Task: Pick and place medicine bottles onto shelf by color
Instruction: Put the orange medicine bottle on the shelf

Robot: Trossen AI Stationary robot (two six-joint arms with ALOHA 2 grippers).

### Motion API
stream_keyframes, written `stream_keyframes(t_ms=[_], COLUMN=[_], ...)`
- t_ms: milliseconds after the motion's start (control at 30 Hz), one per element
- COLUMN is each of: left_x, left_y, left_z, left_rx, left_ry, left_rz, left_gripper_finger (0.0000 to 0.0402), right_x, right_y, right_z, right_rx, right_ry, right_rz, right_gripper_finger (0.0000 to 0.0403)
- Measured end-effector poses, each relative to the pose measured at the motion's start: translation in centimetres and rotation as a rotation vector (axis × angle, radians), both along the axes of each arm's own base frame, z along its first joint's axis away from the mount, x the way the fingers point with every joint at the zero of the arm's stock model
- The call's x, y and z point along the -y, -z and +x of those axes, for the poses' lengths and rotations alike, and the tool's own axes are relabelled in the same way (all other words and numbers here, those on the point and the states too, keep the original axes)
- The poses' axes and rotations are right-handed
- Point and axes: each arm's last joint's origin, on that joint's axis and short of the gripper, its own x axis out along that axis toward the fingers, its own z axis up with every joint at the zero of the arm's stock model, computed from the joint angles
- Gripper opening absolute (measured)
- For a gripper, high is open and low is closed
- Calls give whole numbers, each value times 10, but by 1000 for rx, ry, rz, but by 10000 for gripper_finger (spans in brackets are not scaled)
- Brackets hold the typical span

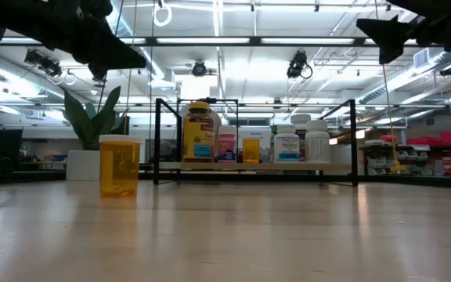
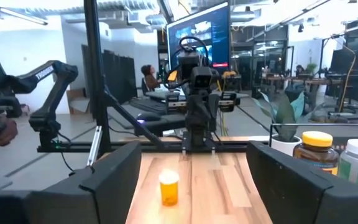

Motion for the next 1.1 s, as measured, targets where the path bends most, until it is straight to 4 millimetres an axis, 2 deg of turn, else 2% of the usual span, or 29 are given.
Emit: stream_keyframes(t_ms=[567,833,1000,1100], left_x=[9,13,15,18], left_y=[3,3,1,6], left_z=[39,58,68,73], left_rx=[-183,-427,-570,-638], left_ry=[108,167,174,232], left_rz=[-72,-104,-95,-145], left_gripper_finger=[150,200,247,280], right_x=[6,6,6,6], right_y=[31,32,32,31], right_z=[-8,-7,-7,-7], right_rx=[-20,-25,-25,-23], right_ry=[62,79,80,80], right_rz=[57,61,59,59], right_gripper_finger=[258,257,257,257])
